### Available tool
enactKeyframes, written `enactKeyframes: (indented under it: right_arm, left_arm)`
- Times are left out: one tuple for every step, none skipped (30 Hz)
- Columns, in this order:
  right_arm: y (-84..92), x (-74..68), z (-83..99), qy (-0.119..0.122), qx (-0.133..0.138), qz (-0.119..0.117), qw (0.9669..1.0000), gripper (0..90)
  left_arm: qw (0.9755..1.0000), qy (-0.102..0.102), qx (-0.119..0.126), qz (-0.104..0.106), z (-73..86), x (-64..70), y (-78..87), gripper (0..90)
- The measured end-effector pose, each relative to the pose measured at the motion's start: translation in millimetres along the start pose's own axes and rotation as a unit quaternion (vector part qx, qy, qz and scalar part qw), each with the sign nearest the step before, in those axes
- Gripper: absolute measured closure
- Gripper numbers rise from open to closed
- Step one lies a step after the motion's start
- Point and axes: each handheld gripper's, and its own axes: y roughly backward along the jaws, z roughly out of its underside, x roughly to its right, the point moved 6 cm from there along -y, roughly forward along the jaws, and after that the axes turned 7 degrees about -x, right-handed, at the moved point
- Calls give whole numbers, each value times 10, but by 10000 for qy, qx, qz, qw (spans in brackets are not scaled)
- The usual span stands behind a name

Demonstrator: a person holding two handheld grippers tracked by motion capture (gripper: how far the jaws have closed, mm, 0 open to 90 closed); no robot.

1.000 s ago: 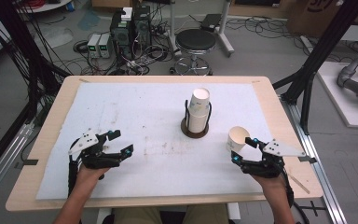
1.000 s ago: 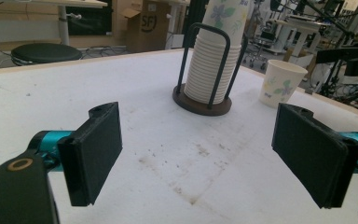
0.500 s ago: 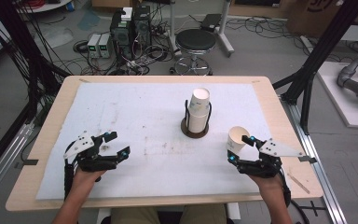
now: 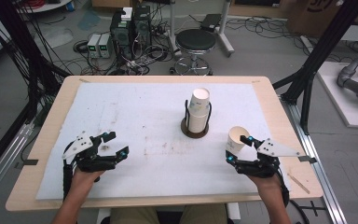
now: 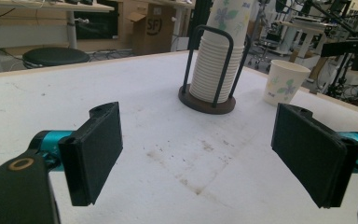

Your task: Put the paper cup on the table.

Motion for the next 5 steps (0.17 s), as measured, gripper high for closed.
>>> enactKeyframes:
  right_arm:
    - [0, 4, 1, 4, 7, -6, 10000, 204]
    - [3, 4, 6, -23, -9, -5, 10000, 204]
    - [1, 10, 4, -24, 14, 1, 10000, 204]
    - [2, 15, 8, -29, 5, 3, 10000, 204]
    - [5, 16, 13, -40, -12, 1, 10000, 204]
  left_arm:
    - [10000, -5, 1, 3, 0, -3, -3, 163]
    - [10000, 2, -4, 5, 0, -4, -7, 163]
    - [10000, 12, -2, -2, 0, -6, -12, 163]
    - [10000, -12, -19, -2, 0, -11, -14, 163]
    - [10000, -3, -20, -3, 0, -12, -17, 164]
